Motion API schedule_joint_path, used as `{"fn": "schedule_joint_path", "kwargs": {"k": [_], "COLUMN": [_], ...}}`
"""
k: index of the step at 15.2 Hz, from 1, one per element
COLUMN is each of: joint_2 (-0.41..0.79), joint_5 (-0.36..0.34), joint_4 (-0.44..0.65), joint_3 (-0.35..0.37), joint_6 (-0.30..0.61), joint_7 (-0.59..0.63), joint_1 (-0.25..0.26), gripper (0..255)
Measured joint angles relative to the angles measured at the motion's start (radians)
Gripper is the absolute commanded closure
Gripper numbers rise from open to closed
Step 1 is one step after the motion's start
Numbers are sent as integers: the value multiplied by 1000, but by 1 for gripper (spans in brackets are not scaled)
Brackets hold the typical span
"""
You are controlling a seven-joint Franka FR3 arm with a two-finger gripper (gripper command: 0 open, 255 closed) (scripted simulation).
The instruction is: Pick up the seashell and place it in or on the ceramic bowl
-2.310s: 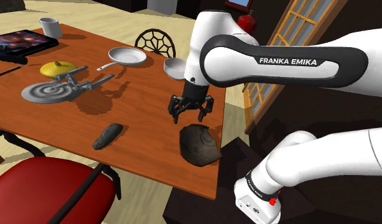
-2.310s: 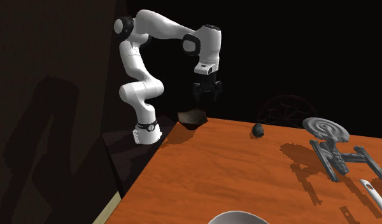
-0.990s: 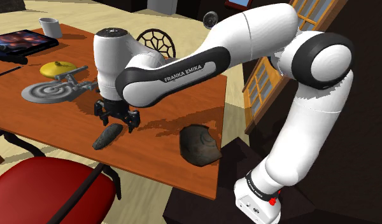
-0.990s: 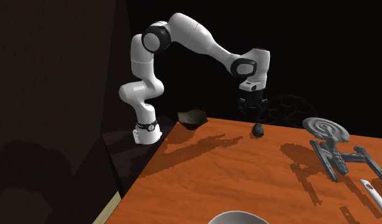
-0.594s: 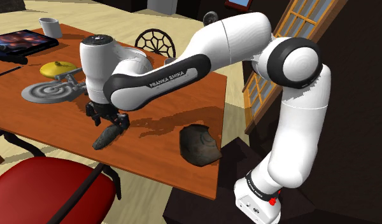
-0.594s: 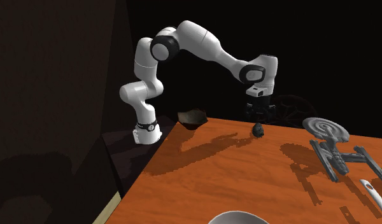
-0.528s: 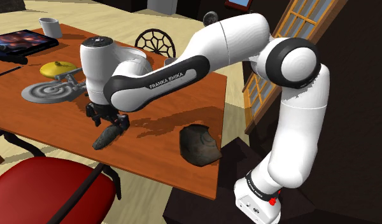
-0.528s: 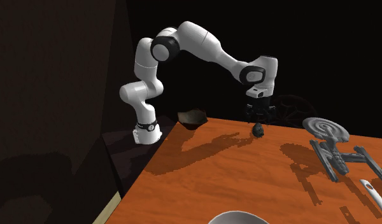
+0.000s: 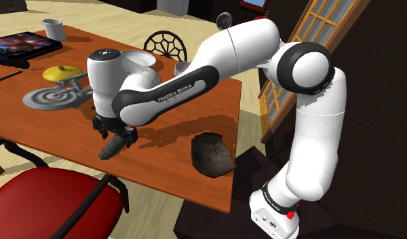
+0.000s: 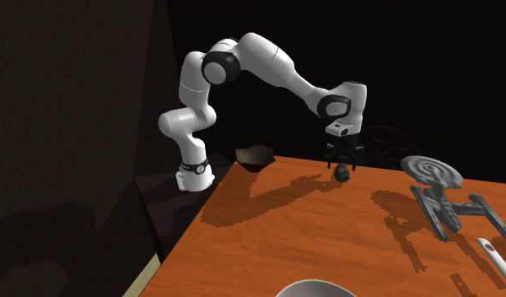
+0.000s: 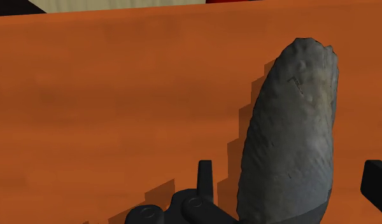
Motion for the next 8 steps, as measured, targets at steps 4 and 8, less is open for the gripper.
{"fn": "schedule_joint_path", "kwargs": {"k": [4, 8], "joint_2": [0, 0], "joint_5": [0, 0], "joint_4": [0, -1], "joint_3": [0, 0], "joint_6": [1, 1], "joint_7": [0, 0], "joint_1": [0, 0], "gripper": [255, 255]}}
